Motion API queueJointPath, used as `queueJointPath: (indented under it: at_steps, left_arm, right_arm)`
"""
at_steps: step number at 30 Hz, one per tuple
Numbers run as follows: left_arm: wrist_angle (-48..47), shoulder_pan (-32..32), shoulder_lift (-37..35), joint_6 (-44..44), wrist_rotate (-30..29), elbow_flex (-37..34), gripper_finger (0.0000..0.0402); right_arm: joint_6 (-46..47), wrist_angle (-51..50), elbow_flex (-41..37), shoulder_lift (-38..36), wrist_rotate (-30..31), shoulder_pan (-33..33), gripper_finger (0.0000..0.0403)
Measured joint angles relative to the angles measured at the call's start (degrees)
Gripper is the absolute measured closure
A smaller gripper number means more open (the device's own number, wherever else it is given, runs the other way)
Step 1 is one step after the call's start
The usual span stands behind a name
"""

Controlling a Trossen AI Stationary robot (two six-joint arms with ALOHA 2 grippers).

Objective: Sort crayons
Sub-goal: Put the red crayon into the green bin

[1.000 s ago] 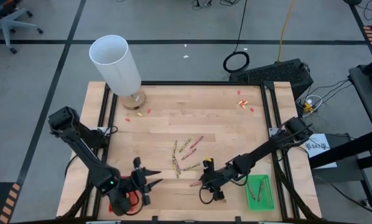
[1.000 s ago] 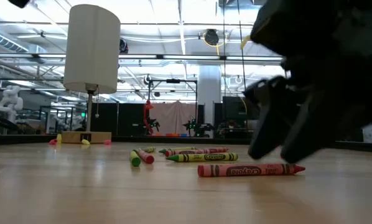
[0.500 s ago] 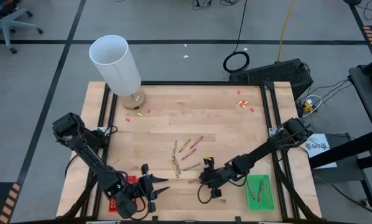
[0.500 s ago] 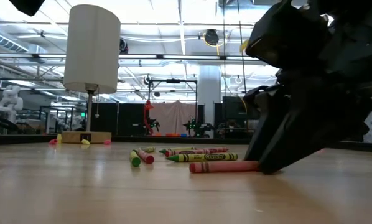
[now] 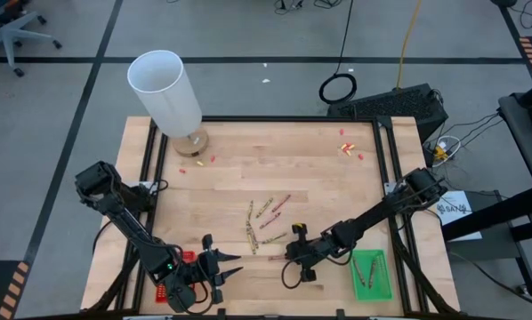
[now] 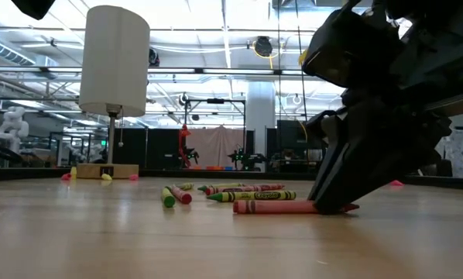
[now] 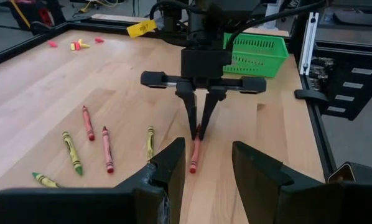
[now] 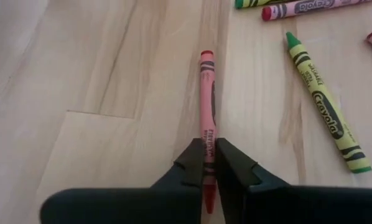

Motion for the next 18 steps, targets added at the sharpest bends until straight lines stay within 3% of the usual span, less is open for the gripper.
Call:
queueJointPath:
  at_steps: [8,18]
  left_arm:
    - [-0.2,-0.1,0.0,0.0,0.1,0.0,0.0270]
    - [-0.3,-0.1,0.0,0.0,0.1,0.0,0.0270]
  right_arm:
    - [-0.9,1.5,0.1,-2.3,-6.4,0.3,0.0400]
    - [-4.3,1.3,0.2,-9.9,-5.8,0.5,0.0400]
